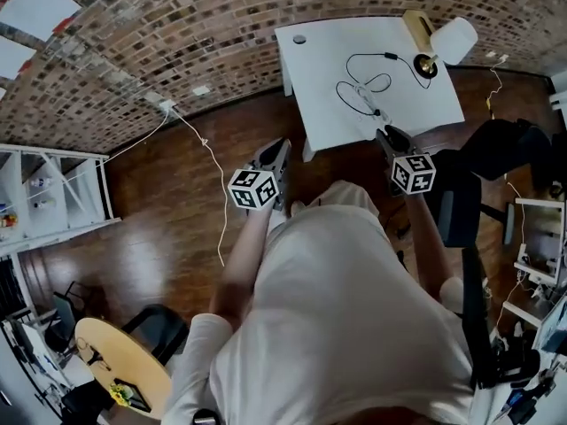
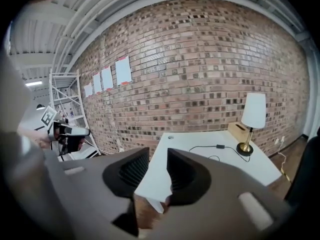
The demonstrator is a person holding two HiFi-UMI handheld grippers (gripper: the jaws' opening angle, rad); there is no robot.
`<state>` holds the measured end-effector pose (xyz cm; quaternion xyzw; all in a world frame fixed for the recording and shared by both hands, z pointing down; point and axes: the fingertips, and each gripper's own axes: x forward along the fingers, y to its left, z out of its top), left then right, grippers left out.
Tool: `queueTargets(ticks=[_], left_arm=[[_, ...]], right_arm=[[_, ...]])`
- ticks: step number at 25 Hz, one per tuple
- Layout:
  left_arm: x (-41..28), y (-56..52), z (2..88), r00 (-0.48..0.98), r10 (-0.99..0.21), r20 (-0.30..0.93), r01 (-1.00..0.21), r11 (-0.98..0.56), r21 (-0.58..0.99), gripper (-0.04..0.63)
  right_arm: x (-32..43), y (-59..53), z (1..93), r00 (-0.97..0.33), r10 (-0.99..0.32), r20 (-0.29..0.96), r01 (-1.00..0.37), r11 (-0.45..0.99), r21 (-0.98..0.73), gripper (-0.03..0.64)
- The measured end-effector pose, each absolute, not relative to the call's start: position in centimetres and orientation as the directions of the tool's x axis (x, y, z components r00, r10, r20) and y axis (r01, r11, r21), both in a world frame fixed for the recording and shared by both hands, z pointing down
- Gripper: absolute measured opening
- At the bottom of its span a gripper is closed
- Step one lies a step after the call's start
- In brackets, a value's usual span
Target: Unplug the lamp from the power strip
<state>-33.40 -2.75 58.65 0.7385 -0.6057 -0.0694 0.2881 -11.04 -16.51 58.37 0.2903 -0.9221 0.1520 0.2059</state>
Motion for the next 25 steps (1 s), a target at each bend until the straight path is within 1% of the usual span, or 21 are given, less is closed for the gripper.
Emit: queueTargets(ticks=[6,13,16,21,25], left_arm=[[-33.7,-2.0,56.6,0.212,-0.953,0.216,-0.855,-0.074,0.513,0.003],[-29.8,-1.7,53.5,0.151,-0.966,0.208,-0.859,-0.023,0.512,0.003],[-27.7,-1.1,53.9,0.117,-0.967,0.224,-0.847,0.021,0.531,0.003],[-21.0,0.4,54.6,0.085,-0.969,0.231,-0.83,0.06,0.555,0.003],[-17.2,1.8,54.5,0.047,-0.973,0.227,-0.83,0.089,0.551,0.003]], right_arm=[[-8.9,-18.0,55.8,-0.754,-0.528,0.39,-0.623,0.764,-0.171,0.106],[-3.9,-18.7,53.0,-0.789,-0.509,0.344,-0.593,0.776,-0.214,0.103],[-0.5,-18.5,53.0,-0.796,-0.501,0.339,-0.586,0.777,-0.228,0.103],[8.3,-18.6,52.3,-0.79,-0.515,0.333,-0.599,0.764,-0.24,0.092],[13.0,-18.2,53.4,-0.794,-0.506,0.336,-0.594,0.763,-0.255,0.092]])
